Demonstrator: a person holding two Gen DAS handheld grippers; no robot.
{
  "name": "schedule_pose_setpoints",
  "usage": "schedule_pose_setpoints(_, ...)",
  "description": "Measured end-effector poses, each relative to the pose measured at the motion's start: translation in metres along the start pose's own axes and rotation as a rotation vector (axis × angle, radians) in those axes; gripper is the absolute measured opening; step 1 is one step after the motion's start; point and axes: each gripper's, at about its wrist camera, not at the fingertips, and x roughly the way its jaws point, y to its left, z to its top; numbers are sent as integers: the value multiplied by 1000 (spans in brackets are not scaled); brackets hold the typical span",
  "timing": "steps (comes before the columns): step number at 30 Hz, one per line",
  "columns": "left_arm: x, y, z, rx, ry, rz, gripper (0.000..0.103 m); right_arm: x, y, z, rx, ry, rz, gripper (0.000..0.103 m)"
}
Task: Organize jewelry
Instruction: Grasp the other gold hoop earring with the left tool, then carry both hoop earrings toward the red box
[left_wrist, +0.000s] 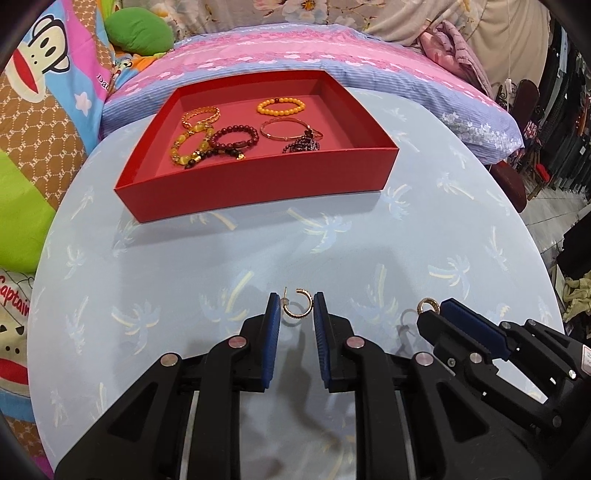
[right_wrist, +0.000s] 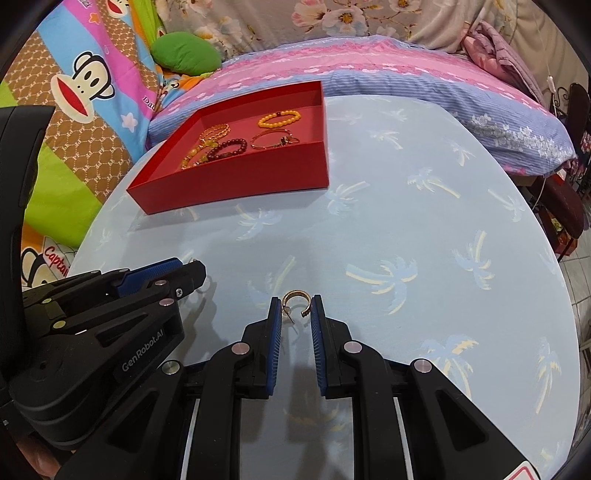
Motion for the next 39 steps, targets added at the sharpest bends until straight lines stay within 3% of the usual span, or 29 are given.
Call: schedule_pose_setpoints(39, -39, 52, -7, -71, -53, 80, 18, -15, 59, 14, -112, -45, 30, 15)
